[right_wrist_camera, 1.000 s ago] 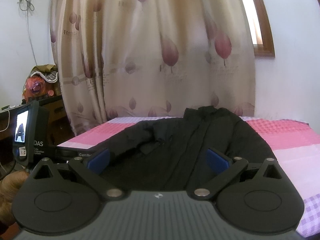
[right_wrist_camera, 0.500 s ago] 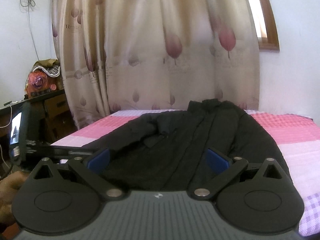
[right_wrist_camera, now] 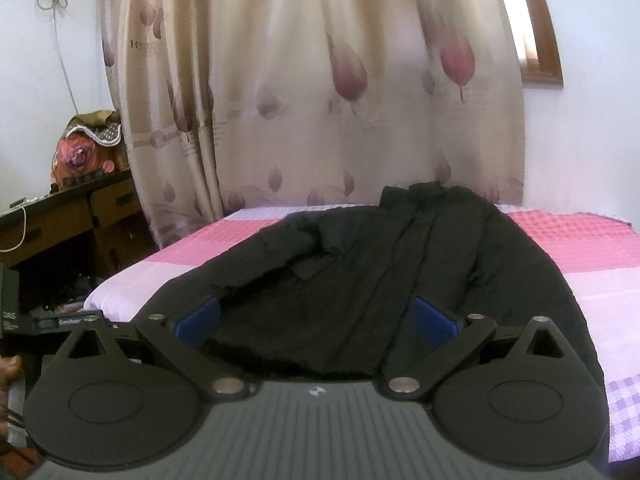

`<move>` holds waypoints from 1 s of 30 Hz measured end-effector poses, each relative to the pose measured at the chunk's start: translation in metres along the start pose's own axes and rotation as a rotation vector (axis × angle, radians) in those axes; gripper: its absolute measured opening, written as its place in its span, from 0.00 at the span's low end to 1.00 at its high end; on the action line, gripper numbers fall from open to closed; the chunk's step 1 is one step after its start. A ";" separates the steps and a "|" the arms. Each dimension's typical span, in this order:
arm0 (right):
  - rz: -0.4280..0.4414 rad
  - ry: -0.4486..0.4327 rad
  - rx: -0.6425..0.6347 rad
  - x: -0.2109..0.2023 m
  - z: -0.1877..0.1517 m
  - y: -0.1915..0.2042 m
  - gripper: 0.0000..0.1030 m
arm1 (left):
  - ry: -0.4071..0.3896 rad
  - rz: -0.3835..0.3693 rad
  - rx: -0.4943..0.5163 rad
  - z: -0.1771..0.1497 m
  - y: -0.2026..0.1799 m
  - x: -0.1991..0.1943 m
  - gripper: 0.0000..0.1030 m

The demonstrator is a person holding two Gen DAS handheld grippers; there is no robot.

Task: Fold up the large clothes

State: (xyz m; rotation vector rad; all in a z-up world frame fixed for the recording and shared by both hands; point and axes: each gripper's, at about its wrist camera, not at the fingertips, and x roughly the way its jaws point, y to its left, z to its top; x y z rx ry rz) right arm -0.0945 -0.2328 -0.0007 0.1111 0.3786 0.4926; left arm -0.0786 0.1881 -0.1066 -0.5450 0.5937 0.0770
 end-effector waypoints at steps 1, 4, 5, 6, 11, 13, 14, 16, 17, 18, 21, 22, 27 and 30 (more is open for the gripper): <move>0.002 0.000 -0.004 0.000 0.000 0.001 1.00 | -0.003 -0.002 -0.002 -0.001 0.004 0.003 1.00; 0.000 0.000 -0.008 0.001 -0.001 0.001 1.00 | -0.009 0.001 -0.013 -0.002 0.013 0.010 1.00; 0.001 0.003 -0.004 0.001 -0.001 0.001 1.00 | -0.014 0.002 -0.010 -0.001 0.013 0.012 0.99; 0.003 0.008 0.001 0.001 -0.002 0.000 1.00 | -0.019 0.007 -0.007 0.001 0.013 0.015 0.98; 0.008 0.033 0.010 0.006 -0.001 0.001 1.00 | -0.034 0.042 0.033 0.013 0.012 0.021 0.14; 0.008 0.032 0.008 0.006 -0.001 0.002 1.00 | -0.042 0.027 0.001 0.021 0.018 0.017 0.07; 0.008 0.028 0.005 0.006 -0.001 0.002 1.00 | -0.079 0.047 -0.001 0.027 0.019 0.010 0.05; 0.005 0.024 0.001 0.007 0.000 0.002 1.00 | -0.142 0.111 0.025 0.044 0.016 0.000 0.03; 0.003 0.025 -0.001 0.008 0.000 0.002 1.00 | -0.183 0.132 0.013 0.058 0.018 -0.007 0.03; 0.003 0.028 -0.005 0.010 0.001 0.002 1.00 | -0.215 0.151 -0.003 0.072 0.020 -0.012 0.03; 0.000 0.028 -0.029 0.016 0.005 0.002 1.00 | -0.305 0.208 -0.061 0.125 0.026 -0.022 0.03; 0.000 0.025 -0.032 0.017 0.006 0.002 1.00 | -0.347 0.238 -0.064 0.145 0.027 -0.023 0.00; 0.006 0.025 -0.023 0.026 0.008 -0.001 1.00 | -0.516 0.432 -0.019 0.234 0.028 -0.011 0.00; -0.002 0.049 -0.001 0.031 0.003 -0.008 1.00 | -0.508 0.455 -0.053 0.263 0.039 0.004 0.00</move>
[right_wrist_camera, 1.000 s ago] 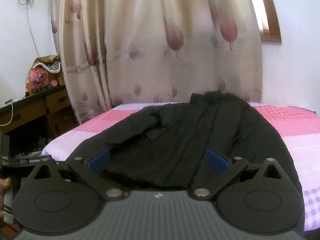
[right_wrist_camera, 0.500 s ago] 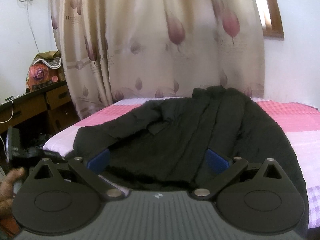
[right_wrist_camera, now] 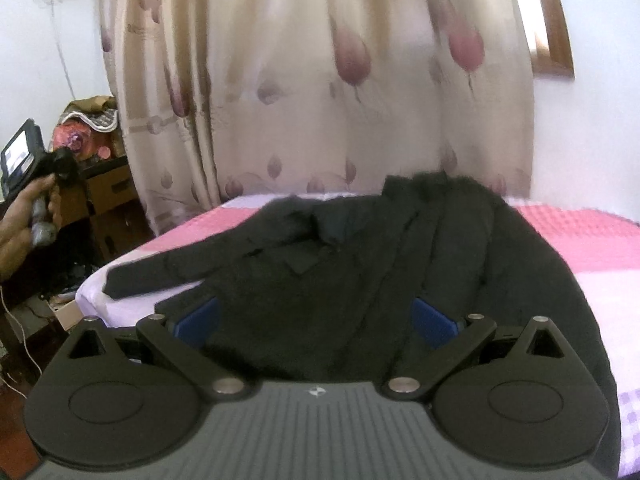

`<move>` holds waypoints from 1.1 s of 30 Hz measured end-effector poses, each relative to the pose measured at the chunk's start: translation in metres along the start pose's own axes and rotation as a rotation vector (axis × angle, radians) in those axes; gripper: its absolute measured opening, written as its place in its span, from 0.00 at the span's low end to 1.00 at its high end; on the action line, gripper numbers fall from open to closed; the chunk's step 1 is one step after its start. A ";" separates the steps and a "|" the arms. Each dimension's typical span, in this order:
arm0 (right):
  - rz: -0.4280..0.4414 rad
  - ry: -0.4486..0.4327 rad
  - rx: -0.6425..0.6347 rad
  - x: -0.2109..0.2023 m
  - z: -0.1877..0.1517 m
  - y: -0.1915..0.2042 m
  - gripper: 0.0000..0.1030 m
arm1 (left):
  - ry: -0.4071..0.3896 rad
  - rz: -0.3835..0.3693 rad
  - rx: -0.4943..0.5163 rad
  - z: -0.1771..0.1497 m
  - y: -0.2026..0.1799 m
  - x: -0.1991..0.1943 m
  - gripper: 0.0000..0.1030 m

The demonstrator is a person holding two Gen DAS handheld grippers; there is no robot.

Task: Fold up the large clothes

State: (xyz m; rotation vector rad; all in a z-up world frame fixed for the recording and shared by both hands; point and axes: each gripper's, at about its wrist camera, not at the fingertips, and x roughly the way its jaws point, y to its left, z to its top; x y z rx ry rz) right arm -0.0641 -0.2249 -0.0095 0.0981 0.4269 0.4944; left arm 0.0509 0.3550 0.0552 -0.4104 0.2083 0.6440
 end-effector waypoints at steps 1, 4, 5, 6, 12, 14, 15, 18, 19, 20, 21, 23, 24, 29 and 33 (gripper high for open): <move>-0.005 0.005 0.012 0.000 -0.002 -0.003 1.00 | 0.020 -0.025 -0.004 0.001 -0.001 0.002 0.00; -0.022 0.006 0.052 0.002 -0.004 -0.015 1.00 | 0.083 -0.136 0.062 -0.011 -0.003 -0.009 0.23; -0.029 0.003 0.064 0.002 -0.004 -0.019 1.00 | 0.109 -0.164 0.088 -0.021 0.000 -0.016 0.36; -0.034 0.000 0.079 0.003 -0.004 -0.023 1.00 | 0.138 -0.182 0.118 -0.030 0.003 -0.021 0.69; 0.000 0.037 0.106 0.018 -0.006 -0.027 1.00 | 0.349 -0.228 0.157 -0.092 0.042 -0.034 0.98; 0.016 0.051 0.103 0.023 -0.007 -0.024 1.00 | 0.409 -0.211 0.130 -0.109 0.055 -0.026 0.97; 0.025 0.059 0.101 0.026 -0.008 -0.022 1.00 | 0.438 -0.216 0.124 -0.114 0.057 -0.022 0.96; 0.031 0.071 0.087 0.029 -0.010 -0.018 1.00 | 0.493 -0.265 0.116 -0.128 0.058 -0.010 0.90; 0.026 0.074 0.084 0.029 -0.010 -0.018 1.00 | 0.514 -0.271 0.131 -0.131 0.054 -0.002 0.87; 0.022 0.076 0.085 0.029 -0.010 -0.019 1.00 | 0.549 -0.265 0.150 -0.137 0.048 0.006 0.69; 0.017 0.077 0.090 0.030 -0.010 -0.020 1.00 | 0.595 -0.259 0.161 -0.144 0.044 0.015 0.51; 0.007 0.076 0.100 0.029 -0.010 -0.022 1.00 | 0.556 -0.227 0.208 -0.145 0.036 0.019 0.13; 0.001 0.076 0.102 0.030 -0.010 -0.023 1.00 | 0.549 -0.225 0.214 -0.144 0.034 0.021 0.11; -0.026 0.081 0.101 0.032 -0.008 -0.028 1.00 | 0.328 -0.109 0.243 -0.098 0.018 0.027 0.09; -0.041 0.075 0.117 0.034 -0.008 -0.035 1.00 | 0.216 -0.057 0.149 -0.048 0.016 0.047 0.09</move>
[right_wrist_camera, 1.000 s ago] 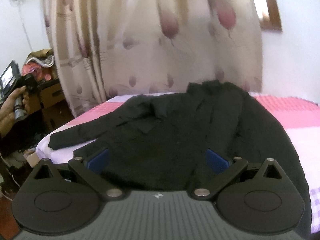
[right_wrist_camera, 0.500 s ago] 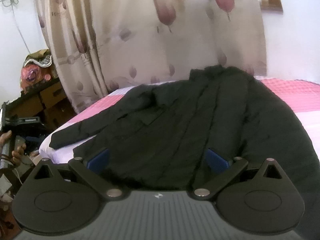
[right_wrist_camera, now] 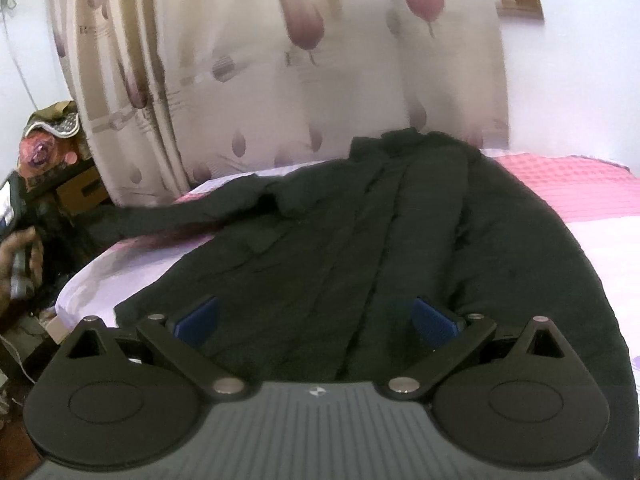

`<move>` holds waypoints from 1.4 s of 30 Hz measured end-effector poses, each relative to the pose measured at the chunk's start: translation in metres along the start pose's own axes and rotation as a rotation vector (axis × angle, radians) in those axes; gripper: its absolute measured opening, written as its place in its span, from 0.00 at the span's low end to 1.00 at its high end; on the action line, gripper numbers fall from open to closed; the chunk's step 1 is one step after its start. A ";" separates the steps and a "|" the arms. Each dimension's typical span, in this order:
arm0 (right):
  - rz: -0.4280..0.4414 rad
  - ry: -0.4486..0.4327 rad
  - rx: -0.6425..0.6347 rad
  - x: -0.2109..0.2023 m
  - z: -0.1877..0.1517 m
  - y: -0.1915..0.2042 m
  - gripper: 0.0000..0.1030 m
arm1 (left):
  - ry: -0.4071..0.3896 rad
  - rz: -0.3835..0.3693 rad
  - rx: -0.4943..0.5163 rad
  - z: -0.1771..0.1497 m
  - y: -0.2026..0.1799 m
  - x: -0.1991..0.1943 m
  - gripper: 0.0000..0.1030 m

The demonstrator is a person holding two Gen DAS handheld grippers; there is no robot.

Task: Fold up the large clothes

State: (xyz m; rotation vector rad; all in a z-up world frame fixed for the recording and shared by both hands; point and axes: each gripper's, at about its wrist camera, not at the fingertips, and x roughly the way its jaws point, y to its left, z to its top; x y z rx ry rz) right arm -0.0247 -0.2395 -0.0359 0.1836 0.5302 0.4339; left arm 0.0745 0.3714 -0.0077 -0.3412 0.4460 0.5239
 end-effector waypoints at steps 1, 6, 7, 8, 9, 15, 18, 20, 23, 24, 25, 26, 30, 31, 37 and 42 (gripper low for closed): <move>-0.003 -0.001 0.007 0.001 0.000 -0.002 1.00 | -0.010 0.010 0.001 0.009 -0.001 0.006 0.09; -0.004 0.009 0.046 0.001 -0.002 -0.018 1.00 | 0.018 0.103 0.111 0.011 -0.030 0.057 0.11; -0.003 0.010 0.061 0.000 -0.002 -0.023 1.00 | 0.023 0.115 0.132 0.007 -0.033 0.063 0.20; -0.006 0.011 0.075 -0.003 -0.003 -0.029 1.00 | 0.005 0.144 0.167 0.001 -0.036 0.066 0.24; -0.012 0.010 0.091 -0.006 -0.003 -0.036 1.00 | -0.023 0.168 0.199 -0.005 -0.039 0.066 0.30; -0.151 -0.038 0.156 -0.053 -0.015 -0.095 1.00 | -0.235 0.103 0.306 -0.038 -0.059 0.011 0.92; -0.259 -0.033 0.233 -0.071 -0.028 -0.136 1.00 | -0.192 -0.042 0.296 -0.054 -0.071 -0.016 0.95; -0.287 -0.015 0.311 -0.076 -0.038 -0.164 1.00 | -0.141 -0.159 0.247 -0.072 -0.077 -0.033 0.97; -0.298 0.017 0.413 -0.072 -0.051 -0.193 1.00 | -0.070 -0.269 0.210 -0.101 -0.091 -0.047 0.98; -0.270 0.024 0.435 -0.069 -0.055 -0.199 1.00 | -0.049 -0.295 0.213 -0.111 -0.096 -0.051 0.98; -0.238 0.035 0.440 -0.064 -0.058 -0.202 0.99 | -0.029 -0.313 0.218 -0.120 -0.103 -0.053 0.98; -0.208 0.062 0.431 -0.057 -0.059 -0.204 0.97 | -0.007 -0.325 0.220 -0.128 -0.108 -0.054 0.98; -0.196 0.132 0.295 -0.036 -0.056 -0.189 0.26 | 0.086 -0.368 0.190 -0.153 -0.118 -0.052 0.98; -0.191 0.142 0.233 -0.034 -0.051 -0.187 0.15 | 0.105 -0.369 0.187 -0.156 -0.120 -0.050 0.98; -0.408 0.098 -0.124 -0.050 0.025 -0.214 0.08 | 0.112 -0.347 0.195 -0.159 -0.124 -0.054 0.98; -0.670 0.030 -0.283 -0.048 0.111 -0.284 0.07 | 0.063 -0.306 0.292 -0.165 -0.132 -0.068 0.99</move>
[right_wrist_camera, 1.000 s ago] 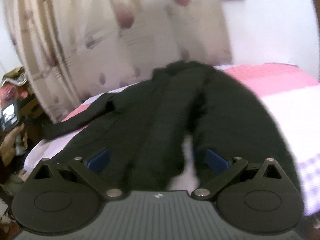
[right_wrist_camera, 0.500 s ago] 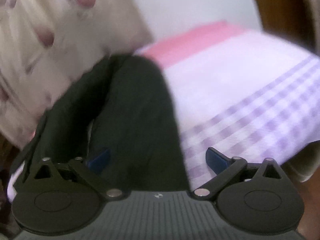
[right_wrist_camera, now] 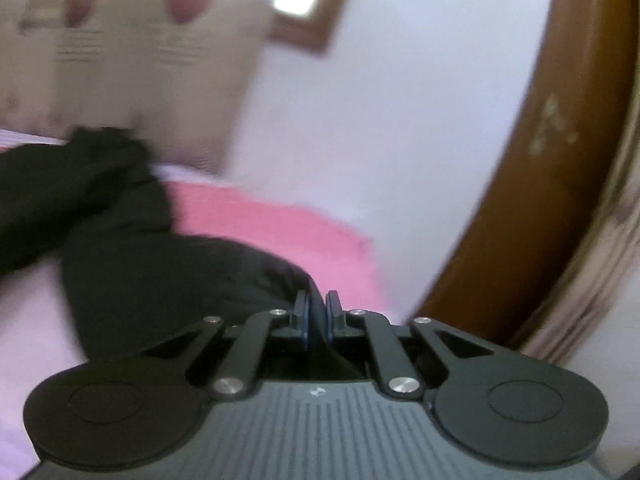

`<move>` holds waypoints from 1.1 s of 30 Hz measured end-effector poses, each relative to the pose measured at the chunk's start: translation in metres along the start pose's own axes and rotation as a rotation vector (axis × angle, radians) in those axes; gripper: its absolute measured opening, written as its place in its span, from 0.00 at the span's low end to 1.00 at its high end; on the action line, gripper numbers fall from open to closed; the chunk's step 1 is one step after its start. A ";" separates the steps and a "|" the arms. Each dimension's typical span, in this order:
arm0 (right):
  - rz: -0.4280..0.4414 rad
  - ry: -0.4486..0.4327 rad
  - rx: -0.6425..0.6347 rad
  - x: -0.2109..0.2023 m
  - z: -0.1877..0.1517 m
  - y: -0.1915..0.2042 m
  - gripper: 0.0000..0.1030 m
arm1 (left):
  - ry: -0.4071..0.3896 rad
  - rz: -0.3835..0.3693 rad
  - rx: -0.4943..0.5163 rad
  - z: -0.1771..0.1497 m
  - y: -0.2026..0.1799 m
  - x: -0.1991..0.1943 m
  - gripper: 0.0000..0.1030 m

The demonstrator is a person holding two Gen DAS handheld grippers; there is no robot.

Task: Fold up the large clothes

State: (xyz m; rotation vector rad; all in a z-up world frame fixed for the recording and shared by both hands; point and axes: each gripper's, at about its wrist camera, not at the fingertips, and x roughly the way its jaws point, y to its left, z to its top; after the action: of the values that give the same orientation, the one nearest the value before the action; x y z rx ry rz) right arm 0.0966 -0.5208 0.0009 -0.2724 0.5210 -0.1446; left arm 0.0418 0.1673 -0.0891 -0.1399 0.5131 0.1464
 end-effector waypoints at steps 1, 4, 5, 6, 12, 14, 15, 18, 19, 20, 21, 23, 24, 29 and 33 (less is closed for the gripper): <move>-0.029 0.004 -0.003 0.011 0.006 -0.007 0.07 | 0.002 0.010 0.021 0.000 -0.003 -0.001 0.99; -0.106 0.040 -0.014 0.063 0.018 -0.020 0.07 | 0.006 0.046 0.065 -0.004 -0.007 -0.001 0.99; -0.128 0.084 -0.004 0.087 0.018 -0.023 0.07 | 0.009 0.058 0.069 -0.005 -0.007 -0.001 0.99; -0.145 0.124 0.010 0.109 0.016 -0.025 0.07 | 0.011 0.063 0.069 -0.005 -0.006 -0.002 0.99; -0.048 0.088 0.440 0.120 -0.019 -0.038 0.10 | -0.004 0.089 0.102 -0.007 -0.001 -0.009 0.99; 0.130 -0.034 0.530 0.074 -0.028 -0.020 0.11 | -0.013 0.074 0.074 -0.007 0.002 -0.012 0.99; 0.260 -0.060 0.525 0.049 -0.033 -0.003 0.11 | -0.014 0.062 0.056 -0.007 0.004 -0.013 0.99; 0.545 0.018 0.395 -0.009 -0.062 0.070 0.11 | -0.005 0.017 0.025 -0.008 0.001 -0.014 0.99; 0.612 0.040 0.356 -0.019 -0.071 0.093 0.11 | -0.005 0.004 0.026 -0.009 -0.001 -0.015 0.99; 0.672 0.076 0.310 -0.031 -0.083 0.120 0.11 | -0.007 -0.006 0.032 -0.010 -0.005 -0.016 0.99; 0.702 0.104 0.275 -0.038 -0.090 0.141 0.11 | -0.008 -0.012 0.039 -0.011 -0.008 -0.017 0.99; 0.761 0.109 0.216 -0.057 -0.101 0.178 0.11 | -0.014 -0.036 0.054 -0.012 -0.014 -0.022 0.99; 0.773 0.096 0.181 -0.064 -0.101 0.195 0.11 | -0.018 -0.049 0.060 -0.012 -0.016 -0.024 1.00; 0.783 0.087 0.093 -0.066 -0.094 0.244 0.12 | -0.037 -0.075 0.054 -0.017 -0.018 -0.033 1.00; 0.771 0.062 0.106 -0.059 -0.083 0.261 0.20 | -0.001 -0.073 0.012 -0.023 -0.011 -0.029 1.00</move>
State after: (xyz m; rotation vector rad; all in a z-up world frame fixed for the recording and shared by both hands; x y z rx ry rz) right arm 0.0216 -0.2783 -0.1170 0.0497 0.6457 0.5686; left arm 0.0074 0.1500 -0.0935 -0.1462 0.5074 0.0724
